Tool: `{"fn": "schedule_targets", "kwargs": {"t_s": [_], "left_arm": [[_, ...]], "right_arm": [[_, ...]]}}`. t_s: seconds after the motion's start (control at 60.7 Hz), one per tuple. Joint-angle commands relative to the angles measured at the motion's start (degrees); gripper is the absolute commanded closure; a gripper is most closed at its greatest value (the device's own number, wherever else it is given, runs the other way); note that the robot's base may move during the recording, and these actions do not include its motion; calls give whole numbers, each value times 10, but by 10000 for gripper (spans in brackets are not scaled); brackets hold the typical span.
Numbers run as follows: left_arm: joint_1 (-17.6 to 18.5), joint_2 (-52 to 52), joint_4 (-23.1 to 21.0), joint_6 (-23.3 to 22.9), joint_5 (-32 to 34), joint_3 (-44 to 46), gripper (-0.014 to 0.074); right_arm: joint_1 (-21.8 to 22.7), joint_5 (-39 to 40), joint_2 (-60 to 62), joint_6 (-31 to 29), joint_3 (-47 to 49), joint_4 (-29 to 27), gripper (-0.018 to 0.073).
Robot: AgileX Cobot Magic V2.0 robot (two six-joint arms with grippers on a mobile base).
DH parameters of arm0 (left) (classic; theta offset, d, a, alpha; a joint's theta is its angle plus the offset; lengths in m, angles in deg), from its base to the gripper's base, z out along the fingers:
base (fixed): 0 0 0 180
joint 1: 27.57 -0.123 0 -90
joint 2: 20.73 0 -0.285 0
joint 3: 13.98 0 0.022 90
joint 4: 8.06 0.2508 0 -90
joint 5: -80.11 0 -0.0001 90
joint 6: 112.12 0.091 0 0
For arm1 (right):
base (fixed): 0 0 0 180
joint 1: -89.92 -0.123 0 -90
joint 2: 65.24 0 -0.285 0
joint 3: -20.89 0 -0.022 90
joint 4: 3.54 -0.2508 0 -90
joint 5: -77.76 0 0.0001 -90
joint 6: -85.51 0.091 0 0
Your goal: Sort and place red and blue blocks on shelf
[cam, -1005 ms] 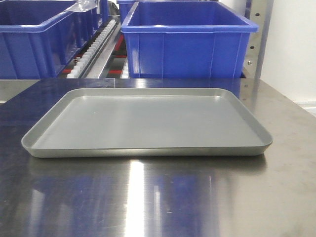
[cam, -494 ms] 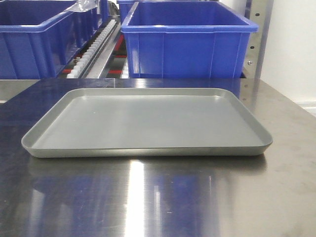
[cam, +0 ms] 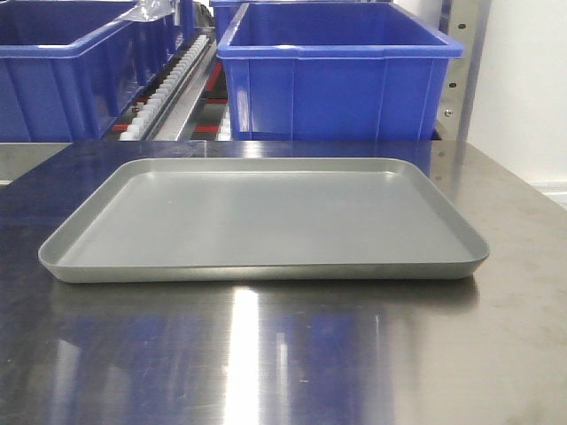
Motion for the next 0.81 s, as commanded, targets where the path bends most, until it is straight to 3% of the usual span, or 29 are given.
{"fn": "schedule_targets", "kwargs": {"t_s": [0.0,0.791], "left_arm": [[-1,2,1,-1,47,17,469],[-1,2,1,-1,47,17,469]], "right_arm": [[4,54,-1,-1,17,5,499],[4,54,-1,-1,17,5,499]]}}
